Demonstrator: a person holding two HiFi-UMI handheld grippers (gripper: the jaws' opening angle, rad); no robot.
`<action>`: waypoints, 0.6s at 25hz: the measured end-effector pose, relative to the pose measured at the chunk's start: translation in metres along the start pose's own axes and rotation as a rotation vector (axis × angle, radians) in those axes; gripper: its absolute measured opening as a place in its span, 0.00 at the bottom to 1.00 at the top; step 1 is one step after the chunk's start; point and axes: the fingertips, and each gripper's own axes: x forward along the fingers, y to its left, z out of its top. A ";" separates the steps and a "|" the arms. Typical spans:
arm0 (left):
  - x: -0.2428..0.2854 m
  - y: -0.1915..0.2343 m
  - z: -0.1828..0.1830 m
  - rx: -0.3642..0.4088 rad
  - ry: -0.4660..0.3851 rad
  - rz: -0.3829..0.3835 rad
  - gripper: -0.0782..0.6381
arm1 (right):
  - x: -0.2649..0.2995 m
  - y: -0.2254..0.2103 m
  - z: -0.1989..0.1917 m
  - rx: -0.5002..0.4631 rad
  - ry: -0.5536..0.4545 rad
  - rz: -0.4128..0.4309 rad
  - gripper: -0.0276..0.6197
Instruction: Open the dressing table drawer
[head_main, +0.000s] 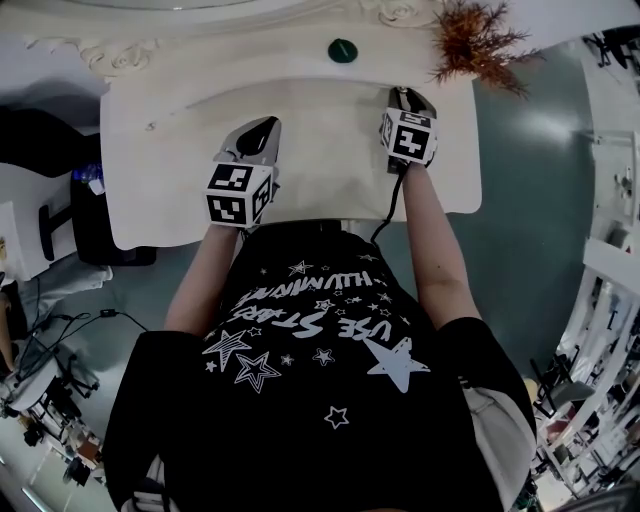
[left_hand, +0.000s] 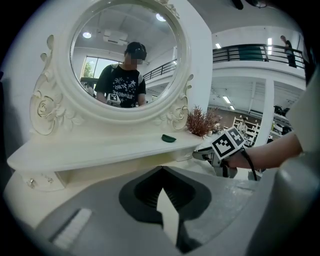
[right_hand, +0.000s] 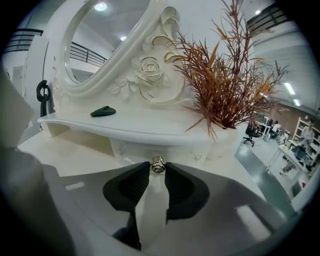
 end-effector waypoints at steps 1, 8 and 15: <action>0.000 0.000 0.000 0.000 -0.001 0.002 0.11 | 0.000 0.000 -0.001 0.001 -0.001 0.003 0.24; -0.002 -0.001 -0.002 -0.005 0.003 0.013 0.11 | -0.001 -0.001 -0.001 -0.007 0.002 0.002 0.23; -0.004 -0.001 -0.001 0.004 0.000 0.013 0.11 | -0.007 -0.001 -0.005 -0.001 0.008 -0.005 0.23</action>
